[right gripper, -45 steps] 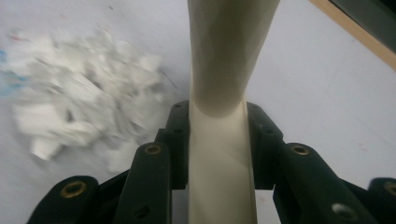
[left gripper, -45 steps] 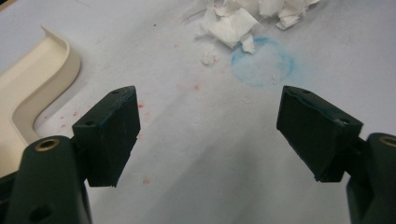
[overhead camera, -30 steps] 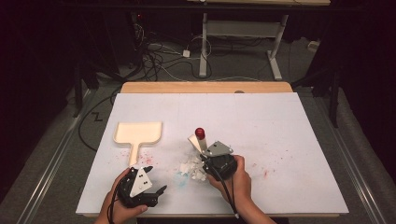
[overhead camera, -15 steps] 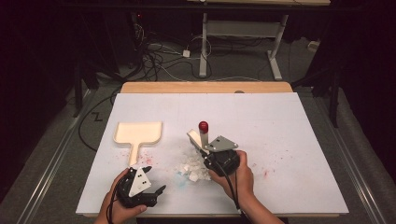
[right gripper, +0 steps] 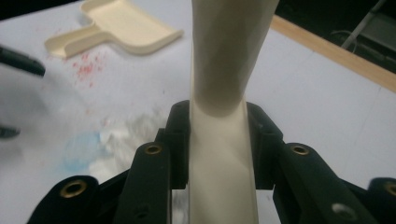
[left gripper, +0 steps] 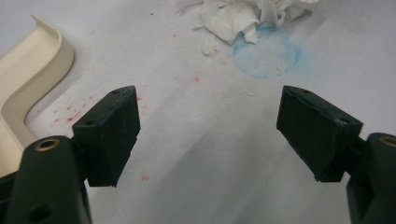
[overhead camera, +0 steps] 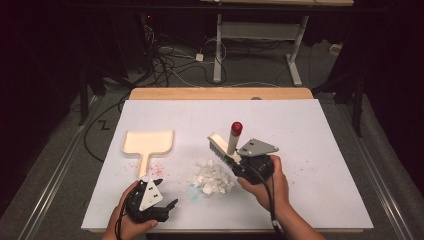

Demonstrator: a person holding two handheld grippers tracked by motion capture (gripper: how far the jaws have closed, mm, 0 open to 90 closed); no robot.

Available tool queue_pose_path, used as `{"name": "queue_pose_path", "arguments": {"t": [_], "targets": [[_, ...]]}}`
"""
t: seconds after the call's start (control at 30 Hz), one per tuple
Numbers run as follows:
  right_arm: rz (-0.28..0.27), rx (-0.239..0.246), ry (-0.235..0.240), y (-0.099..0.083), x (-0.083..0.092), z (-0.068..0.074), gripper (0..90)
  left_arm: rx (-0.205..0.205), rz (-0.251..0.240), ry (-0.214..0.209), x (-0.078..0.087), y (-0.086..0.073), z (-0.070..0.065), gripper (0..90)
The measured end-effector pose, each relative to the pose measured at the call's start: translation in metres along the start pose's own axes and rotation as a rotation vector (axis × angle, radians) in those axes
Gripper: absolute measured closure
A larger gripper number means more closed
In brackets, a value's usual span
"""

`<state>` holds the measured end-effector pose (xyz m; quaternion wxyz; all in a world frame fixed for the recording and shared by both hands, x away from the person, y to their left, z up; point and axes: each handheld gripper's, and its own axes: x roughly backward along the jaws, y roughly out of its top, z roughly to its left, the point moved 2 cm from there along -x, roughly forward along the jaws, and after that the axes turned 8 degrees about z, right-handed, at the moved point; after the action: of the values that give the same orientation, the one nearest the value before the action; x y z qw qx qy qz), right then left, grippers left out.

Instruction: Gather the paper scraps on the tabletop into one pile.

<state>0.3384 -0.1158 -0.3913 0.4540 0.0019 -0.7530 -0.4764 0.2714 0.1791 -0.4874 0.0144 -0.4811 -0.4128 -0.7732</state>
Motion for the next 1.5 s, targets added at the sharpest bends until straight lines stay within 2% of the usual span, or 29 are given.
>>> {"name": "queue_pose_path", "arguments": {"t": [0.03, 0.1, 0.17, 0.2, 0.23, 0.3, 0.33, 0.53, 0.57, 0.6, 0.77, 0.83, 0.87, 0.97, 1.03, 1.07, 1.13, 1.17, 1.5], "targets": [[0.032, 0.025, -0.001, -0.009, 0.012, -0.007, 67.8, -0.004, -0.005, 0.006, 0.0, -0.001, 0.001, 20.8], [0.053, 0.044, -0.004, -0.02, 0.022, -0.014, 67.8, -0.001, -0.004, 0.009, 0.001, -0.002, 0.002, 20.9], [0.073, 0.049, 0.028, -0.035, 0.034, -0.023, 67.8, 0.0, -0.004, 0.009, 0.001, -0.002, 0.001, 20.8], [0.073, 0.049, 0.028, -0.035, 0.034, -0.023, 67.8, 0.0, -0.004, 0.009, 0.001, -0.002, 0.001, 20.8], [0.106, 0.064, 0.054, -0.047, 0.043, -0.028, 67.8, -0.001, -0.002, 0.008, 0.001, -0.002, 0.001, 20.8], [0.116, 0.073, 0.063, -0.052, 0.046, -0.029, 67.8, -0.006, 0.003, 0.011, 0.001, -0.001, 0.0, 20.8], [0.143, 0.097, 0.094, -0.063, 0.053, -0.031, 67.8, -0.007, 0.006, 0.009, 0.0, 0.0, -0.001, 20.8], [0.192, 0.122, 0.135, -0.078, 0.054, -0.03, 67.8, -0.013, 0.02, 0.002, -0.003, 0.001, -0.003, 20.8], [0.206, 0.129, 0.149, -0.079, 0.051, -0.028, 67.8, -0.005, 0.026, -0.004, -0.004, 0.001, -0.003, 20.8], [0.211, 0.145, 0.16, -0.077, 0.045, -0.023, 67.8, -0.017, 0.024, 0.003, -0.005, 0.002, -0.003, 20.8], [0.21, 0.183, 0.177, -0.069, 0.036, -0.009, 67.8, -0.004, 0.02, -0.005, -0.005, 0.001, -0.003, 20.8], [0.208, 0.217, 0.183, -0.061, 0.027, 0.004, 67.8, -0.003, 0.023, -0.006, -0.005, 0.001, -0.002, 20.8], [0.205, 0.219, 0.175, -0.059, 0.026, 0.006, 67.8, -0.004, 0.022, -0.007, -0.004, 0.001, -0.002, 20.8], [0.182, 0.211, 0.214, -0.051, 0.022, 0.01, 67.8, -0.006, 0.017, -0.006, -0.004, 0.0, -0.002, 20.8], [0.174, 0.218, 0.213, -0.048, 0.021, 0.011, 67.8, -0.011, 0.01, -0.001, -0.003, 0.0, -0.001, 20.8], [0.167, 0.223, 0.198, -0.045, 0.02, 0.013, 67.8, -0.002, 0.014, -0.006, -0.003, 0.0, -0.001, 20.8], [0.165, 0.231, 0.19, -0.044, 0.021, 0.013, 67.8, -0.008, 0.008, -0.002, -0.003, 0.0, -0.001, 20.8], [0.163, 0.228, 0.192, -0.044, 0.022, 0.012, 67.8, 0.0, 0.012, -0.007, -0.003, -0.001, -0.001, 20.8], [0.137, 0.184, 0.203, -0.057, 0.045, -0.008, 67.8, -0.013, 0.008, 0.006, -0.003, 0.001, -0.002, 20.8]]}}
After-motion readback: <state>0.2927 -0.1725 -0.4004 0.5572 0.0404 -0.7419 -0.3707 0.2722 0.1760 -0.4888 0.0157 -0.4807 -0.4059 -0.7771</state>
